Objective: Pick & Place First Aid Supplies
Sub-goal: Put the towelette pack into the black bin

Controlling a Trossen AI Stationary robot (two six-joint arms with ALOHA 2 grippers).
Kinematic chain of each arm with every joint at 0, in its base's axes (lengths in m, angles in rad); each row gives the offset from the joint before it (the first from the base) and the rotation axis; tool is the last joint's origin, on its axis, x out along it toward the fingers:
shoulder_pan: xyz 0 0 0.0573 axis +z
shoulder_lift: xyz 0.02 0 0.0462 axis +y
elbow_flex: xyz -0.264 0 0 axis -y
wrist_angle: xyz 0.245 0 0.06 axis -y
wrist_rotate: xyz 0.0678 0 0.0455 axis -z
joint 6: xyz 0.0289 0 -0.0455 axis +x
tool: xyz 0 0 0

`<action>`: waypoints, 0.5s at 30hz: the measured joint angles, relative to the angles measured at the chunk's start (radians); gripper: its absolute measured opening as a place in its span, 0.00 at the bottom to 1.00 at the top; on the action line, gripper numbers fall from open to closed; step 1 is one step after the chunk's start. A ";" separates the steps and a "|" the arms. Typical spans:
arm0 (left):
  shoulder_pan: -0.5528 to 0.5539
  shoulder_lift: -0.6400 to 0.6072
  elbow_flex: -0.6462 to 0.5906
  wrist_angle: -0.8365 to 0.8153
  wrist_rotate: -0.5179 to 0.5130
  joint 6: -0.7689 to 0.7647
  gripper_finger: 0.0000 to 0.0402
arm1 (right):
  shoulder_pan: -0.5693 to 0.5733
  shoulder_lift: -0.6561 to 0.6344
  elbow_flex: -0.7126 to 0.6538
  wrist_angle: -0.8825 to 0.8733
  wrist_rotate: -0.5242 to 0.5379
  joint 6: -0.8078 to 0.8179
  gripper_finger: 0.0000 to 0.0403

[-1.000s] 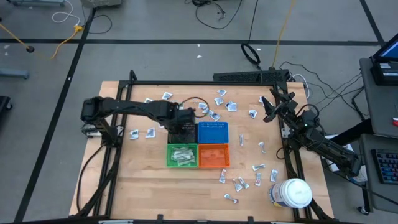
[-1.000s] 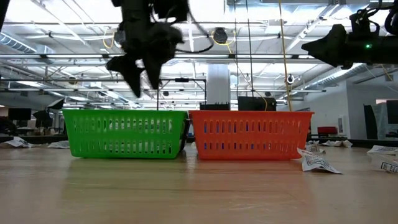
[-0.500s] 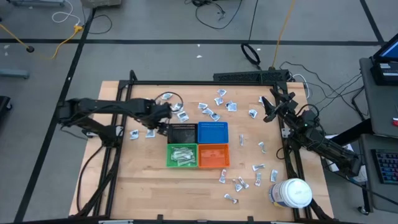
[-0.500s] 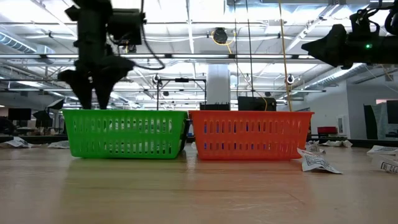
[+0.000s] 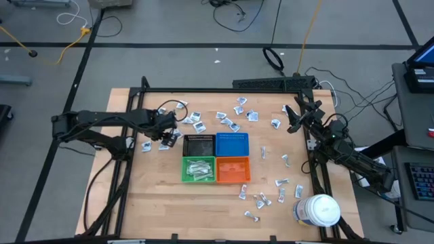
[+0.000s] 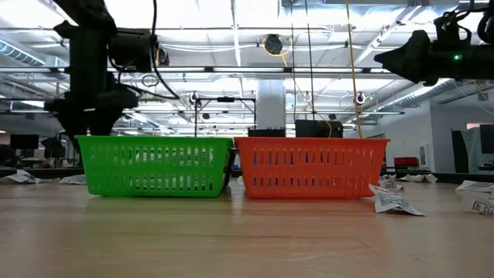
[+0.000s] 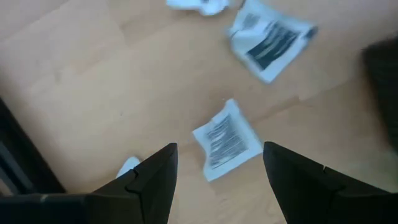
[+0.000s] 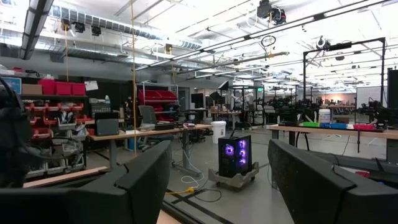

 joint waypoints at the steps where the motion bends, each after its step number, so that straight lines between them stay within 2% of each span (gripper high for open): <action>1: 0.000 0.002 -0.010 0.003 0.000 -0.005 0.61 | 0.000 0.000 0.000 0.000 0.000 0.000 0.65; 10: -0.010 0.105 -0.050 0.049 -0.003 -0.009 0.61 | 0.000 0.000 0.000 0.000 0.000 0.000 0.65; 15: -0.012 0.173 -0.050 0.129 0.050 -0.004 0.61 | 0.000 0.000 0.000 0.000 0.000 0.000 0.65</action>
